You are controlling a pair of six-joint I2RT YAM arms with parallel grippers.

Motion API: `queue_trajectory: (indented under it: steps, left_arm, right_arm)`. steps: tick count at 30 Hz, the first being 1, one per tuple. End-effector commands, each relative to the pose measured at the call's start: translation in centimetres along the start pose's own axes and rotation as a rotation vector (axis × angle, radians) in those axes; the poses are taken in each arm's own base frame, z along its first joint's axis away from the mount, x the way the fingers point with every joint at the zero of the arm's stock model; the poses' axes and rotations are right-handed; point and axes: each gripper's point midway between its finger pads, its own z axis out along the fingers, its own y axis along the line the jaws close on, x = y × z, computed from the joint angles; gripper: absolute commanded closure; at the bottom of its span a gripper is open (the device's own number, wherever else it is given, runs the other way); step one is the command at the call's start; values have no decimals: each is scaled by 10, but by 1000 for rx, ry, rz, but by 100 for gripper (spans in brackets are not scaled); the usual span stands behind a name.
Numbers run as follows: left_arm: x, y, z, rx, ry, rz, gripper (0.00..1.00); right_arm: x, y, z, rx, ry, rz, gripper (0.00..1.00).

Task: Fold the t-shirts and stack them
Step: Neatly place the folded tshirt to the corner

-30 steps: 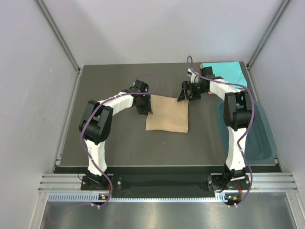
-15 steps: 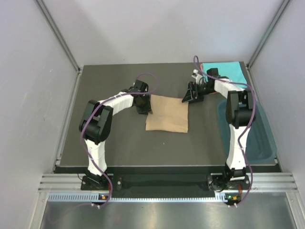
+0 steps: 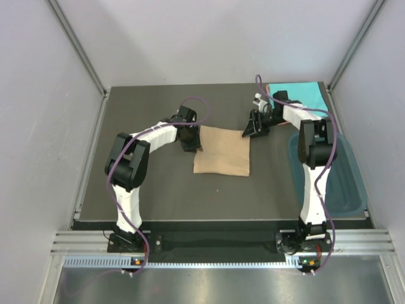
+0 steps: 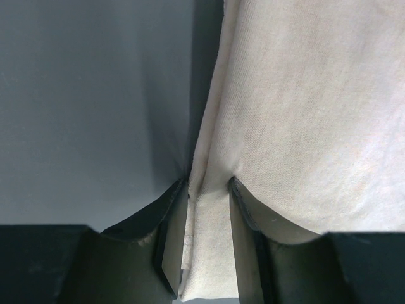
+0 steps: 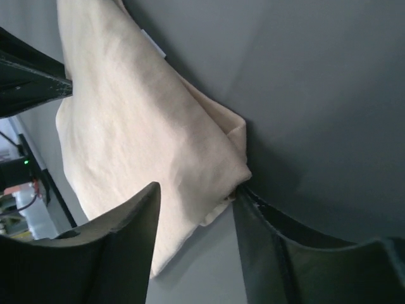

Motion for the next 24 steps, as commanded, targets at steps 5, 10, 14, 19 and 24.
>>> queue_trajectory:
  steps: [5,10,14,19,24]
  left_arm:
    - [-29,-35,-78,78,-66,40,61]
    - [-42,-64,-181,202,-224,169,60]
    - [-25,-58,-255,253,-395,257,59]
    - [14,-24,-281,255,-537,270,59]
    - [39,3,-276,226,-594,281,59]
  right_arm:
    - [13,-19,10,54,57,3,71]
    - [12,-23,10,67,51,0,89]
    - [8,-24,8,91,37,-11,100]
    - [6,-25,5,123,24,-34,100]
    - [0,-28,-1,174,-15,-54,100]
